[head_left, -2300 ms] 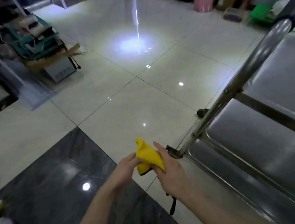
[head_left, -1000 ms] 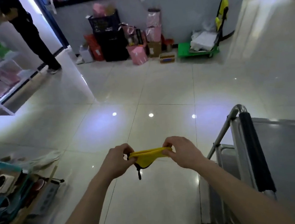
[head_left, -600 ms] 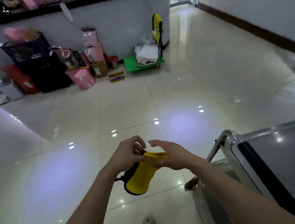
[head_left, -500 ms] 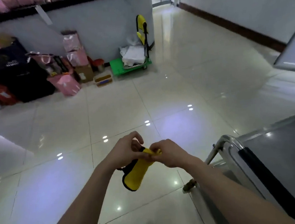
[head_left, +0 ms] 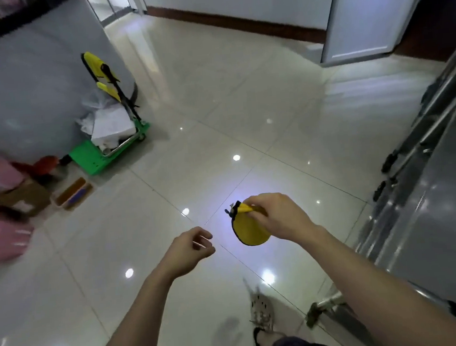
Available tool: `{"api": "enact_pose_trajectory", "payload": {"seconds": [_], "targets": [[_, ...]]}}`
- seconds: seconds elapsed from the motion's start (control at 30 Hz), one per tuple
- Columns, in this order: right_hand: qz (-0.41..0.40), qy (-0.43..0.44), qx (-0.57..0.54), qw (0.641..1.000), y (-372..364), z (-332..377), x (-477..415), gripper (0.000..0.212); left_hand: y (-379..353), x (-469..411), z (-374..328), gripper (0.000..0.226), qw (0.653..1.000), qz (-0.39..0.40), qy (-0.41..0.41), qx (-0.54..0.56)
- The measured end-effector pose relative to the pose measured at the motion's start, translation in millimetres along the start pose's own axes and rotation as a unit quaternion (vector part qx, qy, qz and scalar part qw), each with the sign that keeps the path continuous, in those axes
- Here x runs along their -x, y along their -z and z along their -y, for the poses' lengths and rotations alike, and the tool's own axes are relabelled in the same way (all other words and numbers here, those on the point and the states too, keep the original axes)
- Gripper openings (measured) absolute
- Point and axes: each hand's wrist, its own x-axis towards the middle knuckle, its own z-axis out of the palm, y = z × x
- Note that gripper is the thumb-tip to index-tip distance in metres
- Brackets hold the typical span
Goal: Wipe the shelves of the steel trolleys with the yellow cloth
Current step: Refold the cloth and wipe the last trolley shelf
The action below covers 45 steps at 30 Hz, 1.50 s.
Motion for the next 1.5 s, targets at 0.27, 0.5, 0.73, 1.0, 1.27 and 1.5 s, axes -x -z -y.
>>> {"api": "enact_pose_trajectory", "payload": {"seconds": [0.27,0.5,0.73,1.0,1.27,1.5], "targets": [[-0.057,-0.124,0.021,0.990,58.5,-62.6,-100.8,0.013,72.0,-197.4,-79.5,0.011,0.996,0.048,-0.067,-0.032],[-0.122,-0.266,0.047,0.955,104.4,-135.3,-152.1,0.016,65.8,-377.7,-183.3,0.004,0.952,0.161,-0.206,-0.157],[-0.248,-0.427,0.013,0.870,137.3,-180.2,-167.3,0.017,24.1,-523.9,-334.6,0.009,0.813,0.260,-0.384,-0.352],[-0.366,-0.539,-0.026,0.758,150.2,-233.1,-169.1,0.026,-87.7,-599.8,-480.3,0.022,0.612,0.347,-0.515,-0.490],[-0.398,-0.603,-0.069,0.688,166.0,-304.7,-185.3,0.021,-199.6,-647.5,-571.3,0.027,0.494,0.410,-0.548,-0.536],[-0.418,-0.645,-0.107,0.631,192.5,-344.5,-211.7,0.031,-296.6,-662.6,-589.8,0.053,0.374,0.472,-0.574,-0.555]]}}
